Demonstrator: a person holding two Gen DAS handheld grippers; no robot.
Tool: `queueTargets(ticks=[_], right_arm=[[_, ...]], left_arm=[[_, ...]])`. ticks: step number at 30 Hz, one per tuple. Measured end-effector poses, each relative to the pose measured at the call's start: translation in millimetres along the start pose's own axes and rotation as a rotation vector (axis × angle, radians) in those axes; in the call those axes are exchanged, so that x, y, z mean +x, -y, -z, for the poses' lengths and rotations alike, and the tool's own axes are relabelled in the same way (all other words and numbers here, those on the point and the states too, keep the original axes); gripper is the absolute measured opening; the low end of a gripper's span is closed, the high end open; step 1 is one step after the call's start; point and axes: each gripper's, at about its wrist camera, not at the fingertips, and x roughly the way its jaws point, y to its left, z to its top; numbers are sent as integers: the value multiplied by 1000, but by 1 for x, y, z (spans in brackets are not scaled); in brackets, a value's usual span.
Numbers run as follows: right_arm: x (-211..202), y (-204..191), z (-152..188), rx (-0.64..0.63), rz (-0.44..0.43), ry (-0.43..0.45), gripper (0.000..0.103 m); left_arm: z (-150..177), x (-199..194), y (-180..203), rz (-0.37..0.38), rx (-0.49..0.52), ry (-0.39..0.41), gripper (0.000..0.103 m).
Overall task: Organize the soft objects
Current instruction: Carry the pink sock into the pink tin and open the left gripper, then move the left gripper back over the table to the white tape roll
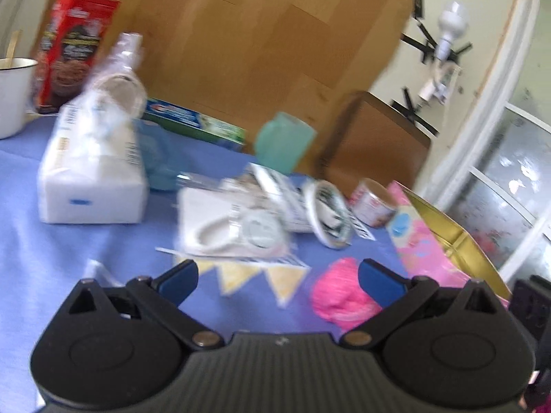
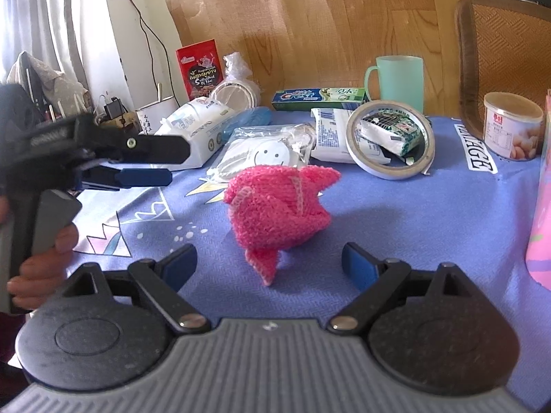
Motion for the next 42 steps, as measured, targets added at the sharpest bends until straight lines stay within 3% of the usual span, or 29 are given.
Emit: queueTargets(ticks=[2,6,7,9,10,13,17,26,28,29,31,35,38,42], right_arm=[[2,0,-2,-1,5,-2,93],[8,1,-6,8,5,-2,92],[10,0,-7,6,1,-6,87],[9,-6,-6,-33,40,-8,57],[8,-9,-5,-59,89,-8,45],[-14,-8,2,-75,144,44,45],[-57,-3,15,-106,276,188,45],[-133,61,16,-2,605,370,47],[-137,79,16,31,668,368,53],[-136,88,16,50,718,350,64],[-137,101,23,93,789,352,75],[-143,106,33,150,790,415,77],[-141,94,33,134,757,463,76],[-128,59,27,50,657,493,76]], left_arm=[[0,8,13,8,30,-26,97],[1,33,30,26,44,-106,75],[2,39,33,46,32,-129,70],[5,48,38,94,3,-176,53],[6,50,45,58,20,-178,53],[8,47,70,77,95,-165,53],[1,46,116,174,191,-144,53],[-11,106,240,360,358,-154,54],[-7,118,254,359,367,-157,63],[-4,121,257,347,373,-153,67],[2,122,255,330,374,-148,74],[2,104,231,266,384,-96,79],[-3,89,192,221,315,-72,79],[-5,69,128,86,224,-38,79]])
